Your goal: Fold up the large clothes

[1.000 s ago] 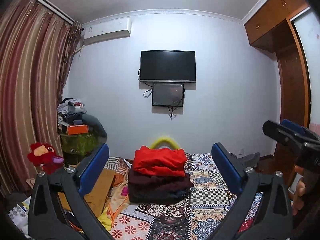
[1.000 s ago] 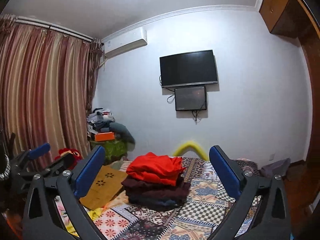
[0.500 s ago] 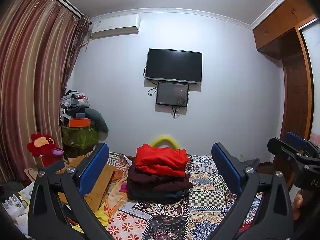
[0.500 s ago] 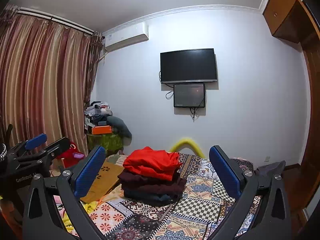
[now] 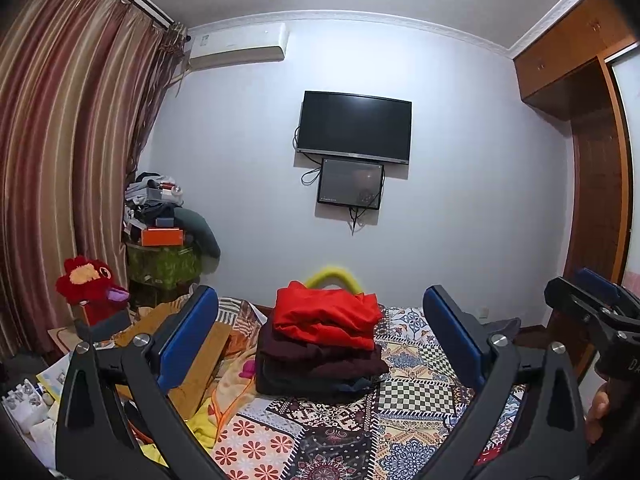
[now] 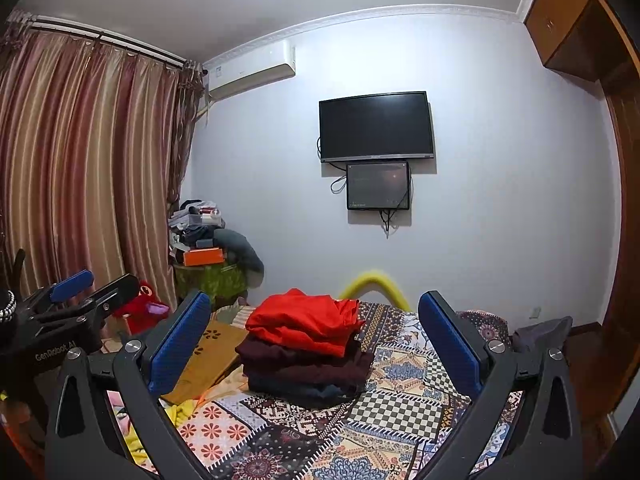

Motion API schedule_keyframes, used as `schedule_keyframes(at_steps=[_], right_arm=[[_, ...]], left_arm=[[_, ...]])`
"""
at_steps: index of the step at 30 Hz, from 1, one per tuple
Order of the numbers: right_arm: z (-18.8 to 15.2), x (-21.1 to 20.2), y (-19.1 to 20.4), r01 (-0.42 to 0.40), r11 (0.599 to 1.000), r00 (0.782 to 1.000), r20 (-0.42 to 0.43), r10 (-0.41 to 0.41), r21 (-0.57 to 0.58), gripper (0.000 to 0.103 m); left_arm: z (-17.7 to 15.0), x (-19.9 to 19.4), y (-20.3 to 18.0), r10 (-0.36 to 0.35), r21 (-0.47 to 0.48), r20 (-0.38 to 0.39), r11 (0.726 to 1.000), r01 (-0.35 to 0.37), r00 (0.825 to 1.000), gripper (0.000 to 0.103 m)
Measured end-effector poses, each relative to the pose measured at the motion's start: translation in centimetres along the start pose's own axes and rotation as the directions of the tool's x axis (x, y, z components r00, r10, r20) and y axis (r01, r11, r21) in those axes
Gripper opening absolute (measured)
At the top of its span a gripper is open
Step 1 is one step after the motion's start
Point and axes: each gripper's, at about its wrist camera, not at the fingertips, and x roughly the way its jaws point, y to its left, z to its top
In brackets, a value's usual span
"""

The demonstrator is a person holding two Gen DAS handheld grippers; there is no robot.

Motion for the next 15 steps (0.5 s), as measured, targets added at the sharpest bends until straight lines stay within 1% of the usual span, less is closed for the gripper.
schedule_keyframes(at_steps=[15], right_arm=[[0.12, -0.05, -0.35, -0.005, 1.0, 1.0, -0.015, 0.005, 0.013, 0.103]], left_arm=[[-0.35, 0.44, -0.44, -0.015, -0.007, -0.016, 1.0, 0.015, 1.0, 0.103]])
